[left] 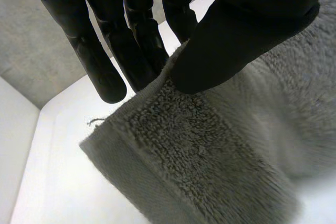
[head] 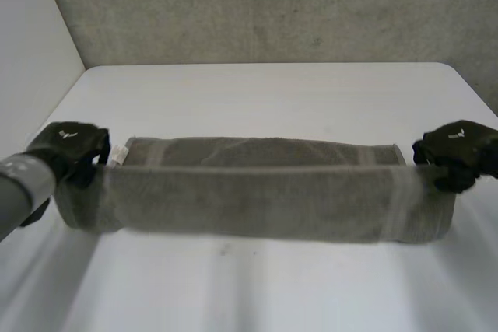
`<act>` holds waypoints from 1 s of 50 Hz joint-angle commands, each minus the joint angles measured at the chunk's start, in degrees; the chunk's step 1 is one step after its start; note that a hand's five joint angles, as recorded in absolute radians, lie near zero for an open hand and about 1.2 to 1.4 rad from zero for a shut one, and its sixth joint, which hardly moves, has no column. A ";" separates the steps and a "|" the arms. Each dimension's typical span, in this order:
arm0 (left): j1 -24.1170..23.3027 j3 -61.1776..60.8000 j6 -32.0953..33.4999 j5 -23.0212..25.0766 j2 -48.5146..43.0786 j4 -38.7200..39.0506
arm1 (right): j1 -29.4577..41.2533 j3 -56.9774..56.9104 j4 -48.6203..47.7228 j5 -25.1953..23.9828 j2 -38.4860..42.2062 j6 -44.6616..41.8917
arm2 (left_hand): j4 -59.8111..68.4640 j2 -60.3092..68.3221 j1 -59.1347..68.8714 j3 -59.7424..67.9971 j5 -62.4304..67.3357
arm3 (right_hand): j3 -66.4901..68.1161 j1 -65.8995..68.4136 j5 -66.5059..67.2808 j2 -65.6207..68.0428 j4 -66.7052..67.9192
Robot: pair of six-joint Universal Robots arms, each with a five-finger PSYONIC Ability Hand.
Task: Fold the towel.
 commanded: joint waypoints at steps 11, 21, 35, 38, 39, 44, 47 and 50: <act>-7.82 31.39 1.24 -12.50 -33.11 14.90 | 8.42 -22.44 -23.99 16.73 23.53 14.57 | 10.20 10.16 11.34 10.31 10.47 | 11.86 24.12 13.50 12.58 11.58; -9.31 31.40 3.61 -12.41 -36.36 23.33 | 12.29 -23.50 -30.34 20.52 28.10 14.31 | -5.10 -5.14 -3.96 -4.99 -4.83 | -58.14 -45.88 -56.50 -57.42 -58.42; -10.28 21.74 3.17 -13.02 -26.97 22.72 | 13.97 -12.89 -29.73 23.69 13.63 15.19 | -59.80 -59.84 -58.66 -59.69 -59.53 | -58.14 -45.88 -56.50 -57.42 -58.42; -10.63 17.79 2.91 -13.02 -22.68 22.63 | 13.88 -8.14 -29.64 23.60 8.53 15.10 | -59.80 -59.84 -58.66 -59.69 -59.53 | -58.14 -45.88 -56.50 -57.42 -58.42; -10.63 17.77 2.91 -13.02 -22.65 22.63 | 13.88 -5.77 -29.64 23.43 6.42 15.01 | -59.80 -59.84 -58.66 -59.69 -59.53 | -58.14 -45.88 -56.50 -57.42 -58.42; -11.34 11.09 2.47 -12.94 -14.13 22.63 | 13.62 1.61 -29.55 22.12 1.75 14.84 | -59.80 -59.84 -58.66 -59.69 -59.53 | -58.14 -45.88 -56.50 -57.42 -58.42; -11.42 7.31 0.97 -12.85 -9.56 22.63 | 13.61 6.88 -29.46 20.10 -0.71 14.84 | -59.80 -59.84 -58.66 -59.69 -59.53 | -58.14 -45.88 -56.50 -57.42 -58.42; -11.42 3.90 -2.44 -12.76 -5.88 22.63 | 13.61 12.07 -30.07 17.64 -3.35 14.40 | -59.80 -59.84 -58.66 -59.69 -59.53 | -58.14 -45.88 -56.50 -57.42 -58.42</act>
